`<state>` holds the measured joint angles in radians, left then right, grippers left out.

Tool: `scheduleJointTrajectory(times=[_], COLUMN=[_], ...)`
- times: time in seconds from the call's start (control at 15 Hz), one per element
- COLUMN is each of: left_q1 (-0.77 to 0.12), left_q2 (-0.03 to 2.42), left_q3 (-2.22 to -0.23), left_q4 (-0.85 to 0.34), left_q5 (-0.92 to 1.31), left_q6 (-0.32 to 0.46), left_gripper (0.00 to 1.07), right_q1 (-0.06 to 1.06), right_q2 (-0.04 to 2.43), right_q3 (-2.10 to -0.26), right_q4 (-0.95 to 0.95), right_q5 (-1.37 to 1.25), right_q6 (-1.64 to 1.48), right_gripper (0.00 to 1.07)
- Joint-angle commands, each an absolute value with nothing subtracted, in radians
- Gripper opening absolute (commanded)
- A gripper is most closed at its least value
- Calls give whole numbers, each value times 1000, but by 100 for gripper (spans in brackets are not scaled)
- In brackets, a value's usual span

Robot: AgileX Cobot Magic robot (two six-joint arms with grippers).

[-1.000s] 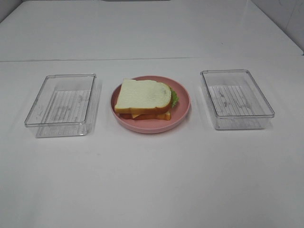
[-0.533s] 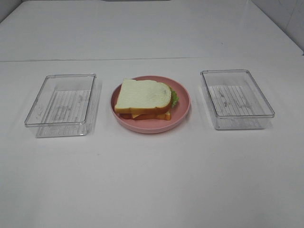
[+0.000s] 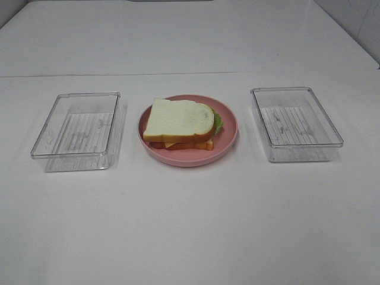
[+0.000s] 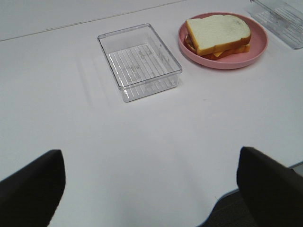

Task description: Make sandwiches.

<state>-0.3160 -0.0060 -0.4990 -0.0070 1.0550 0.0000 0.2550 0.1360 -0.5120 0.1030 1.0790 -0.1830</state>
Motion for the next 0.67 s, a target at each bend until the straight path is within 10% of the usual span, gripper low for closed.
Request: scheduleJointTrajectory(times=[0.07,0.67], left_q1=[-324,55], left_q2=[-25,-29], left_q3=[-498,-498], left_q4=[-12,-13], left_q5=[1045,1045], left_q6=[0,8], left_gripper=[92,92], right_q1=[255,22], right_q2=[133,-8], right_q3=[-508,-508], right_q4=[101,106], right_q5=[1068,1067], right_q6=[-178,-179], right_gripper=[75,75])
